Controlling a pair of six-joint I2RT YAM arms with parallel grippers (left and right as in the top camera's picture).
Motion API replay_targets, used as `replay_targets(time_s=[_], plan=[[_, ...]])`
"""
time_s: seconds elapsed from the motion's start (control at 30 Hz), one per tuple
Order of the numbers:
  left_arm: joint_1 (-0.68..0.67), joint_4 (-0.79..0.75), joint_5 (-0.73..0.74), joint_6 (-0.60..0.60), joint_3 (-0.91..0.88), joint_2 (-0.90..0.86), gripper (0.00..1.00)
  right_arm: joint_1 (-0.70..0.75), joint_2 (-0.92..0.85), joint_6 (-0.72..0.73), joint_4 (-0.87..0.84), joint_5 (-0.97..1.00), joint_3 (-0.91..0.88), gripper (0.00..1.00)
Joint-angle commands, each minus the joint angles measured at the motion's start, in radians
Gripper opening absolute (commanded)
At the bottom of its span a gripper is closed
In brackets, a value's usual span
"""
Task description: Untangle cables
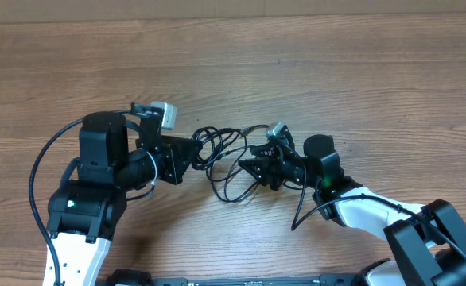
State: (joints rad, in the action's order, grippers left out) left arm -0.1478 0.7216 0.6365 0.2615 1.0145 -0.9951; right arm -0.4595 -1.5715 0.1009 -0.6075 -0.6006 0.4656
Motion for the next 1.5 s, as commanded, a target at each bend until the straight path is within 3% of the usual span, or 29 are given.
replay_targets(time_s=[0.0, 0.43, 0.7, 1.0, 1.3, 1.47], plan=[[0.010, -0.027, 0.015, 0.065, 0.019, 0.002, 0.04, 0.001, 0.010, -0.005, -0.001, 0.006, -0.001, 0.56], [0.010, -0.084, 0.023, 0.274, 0.019, 0.002, 0.04, 0.001, 0.010, -0.005, 0.003, 0.010, -0.001, 0.70], [0.010, -0.235, 0.274, 0.370, 0.019, 0.002, 0.04, 0.001, 0.010, -0.005, 0.003, 0.017, 0.000, 0.75], [0.015, -0.365, 0.401, 0.487, 0.019, 0.002, 0.04, 0.001, 0.010, -0.005, 0.003, 0.051, 0.000, 0.83], [0.131, -0.557, 0.491, 0.640, 0.019, 0.002, 0.04, 0.001, 0.010, -0.005, 0.003, 0.050, 0.000, 0.84], [0.222, -0.576, 0.500, 0.640, 0.019, 0.002, 0.04, 0.001, 0.010, -0.005, 0.003, 0.050, 0.000, 0.85]])
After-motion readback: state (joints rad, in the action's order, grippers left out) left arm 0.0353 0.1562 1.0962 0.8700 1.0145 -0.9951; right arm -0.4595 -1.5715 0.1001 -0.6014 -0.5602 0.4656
